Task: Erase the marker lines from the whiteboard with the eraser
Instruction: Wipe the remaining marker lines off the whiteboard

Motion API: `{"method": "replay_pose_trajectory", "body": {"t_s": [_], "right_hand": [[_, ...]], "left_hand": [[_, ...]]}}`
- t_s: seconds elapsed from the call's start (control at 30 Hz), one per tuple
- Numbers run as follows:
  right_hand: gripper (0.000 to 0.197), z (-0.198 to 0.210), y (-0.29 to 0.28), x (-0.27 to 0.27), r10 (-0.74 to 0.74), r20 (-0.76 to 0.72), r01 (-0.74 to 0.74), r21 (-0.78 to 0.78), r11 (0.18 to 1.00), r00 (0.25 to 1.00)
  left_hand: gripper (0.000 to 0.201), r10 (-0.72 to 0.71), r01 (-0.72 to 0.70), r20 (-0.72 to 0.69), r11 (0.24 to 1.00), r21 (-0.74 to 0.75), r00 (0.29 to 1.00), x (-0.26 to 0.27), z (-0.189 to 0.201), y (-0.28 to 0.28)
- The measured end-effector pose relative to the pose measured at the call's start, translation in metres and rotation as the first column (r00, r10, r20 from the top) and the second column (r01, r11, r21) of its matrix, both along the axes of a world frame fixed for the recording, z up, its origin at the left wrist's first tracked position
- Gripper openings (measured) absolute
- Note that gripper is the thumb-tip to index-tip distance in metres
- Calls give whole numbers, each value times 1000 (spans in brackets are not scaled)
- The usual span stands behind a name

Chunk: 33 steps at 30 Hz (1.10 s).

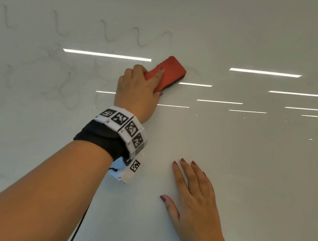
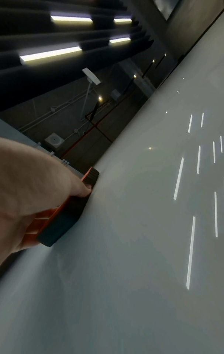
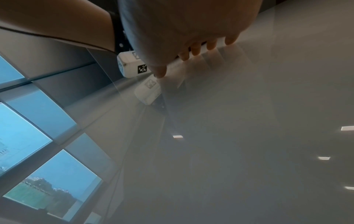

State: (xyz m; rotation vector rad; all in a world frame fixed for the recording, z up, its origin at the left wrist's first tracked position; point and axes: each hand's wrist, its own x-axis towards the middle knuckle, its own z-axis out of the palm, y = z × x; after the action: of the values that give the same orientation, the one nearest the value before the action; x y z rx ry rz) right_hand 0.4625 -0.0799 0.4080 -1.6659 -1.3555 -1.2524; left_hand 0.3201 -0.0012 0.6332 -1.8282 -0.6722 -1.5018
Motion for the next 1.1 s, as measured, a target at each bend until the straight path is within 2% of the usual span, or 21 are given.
{"method": "replay_pose_trajectory", "body": {"t_s": [0.13, 0.27, 0.4, 0.53, 0.73, 0.93, 1.1], "right_hand": [[70, -1, -1, 2, -1, 9, 1, 0, 1000, 1000], [75, 1, -6, 8, -24, -30, 24, 3, 1000, 999], [76, 0, -6, 9, -32, -40, 32, -7, 999, 999], [76, 0, -5, 10, -33, -50, 32, -17, 999, 998], [76, -3, -4, 12, -2, -21, 3, 11, 1000, 1000], [74, -5, 0, 7, -8, -38, 9, 37, 999, 999], [72, -4, 6, -5, -12, -101, 19, 67, 998, 995]], "left_hand": [[56, 0, 1, 23, 1000, -31, 1000, -9, -21, 0], [53, -16, 21, -90, 998, 58, 996, 10, -35, -11], [56, 35, -23, -151, 997, 79, 988, 36, -10, -27], [58, 60, -47, -148, 995, 92, 987, 49, 21, -33], [55, 74, -73, -47, 997, 23, 996, 6, 39, -12], [57, 52, -51, 23, 998, -20, 998, -39, 6, 11], [56, 15, -15, -7, 1000, 3, 1000, -32, -36, 8]]}}
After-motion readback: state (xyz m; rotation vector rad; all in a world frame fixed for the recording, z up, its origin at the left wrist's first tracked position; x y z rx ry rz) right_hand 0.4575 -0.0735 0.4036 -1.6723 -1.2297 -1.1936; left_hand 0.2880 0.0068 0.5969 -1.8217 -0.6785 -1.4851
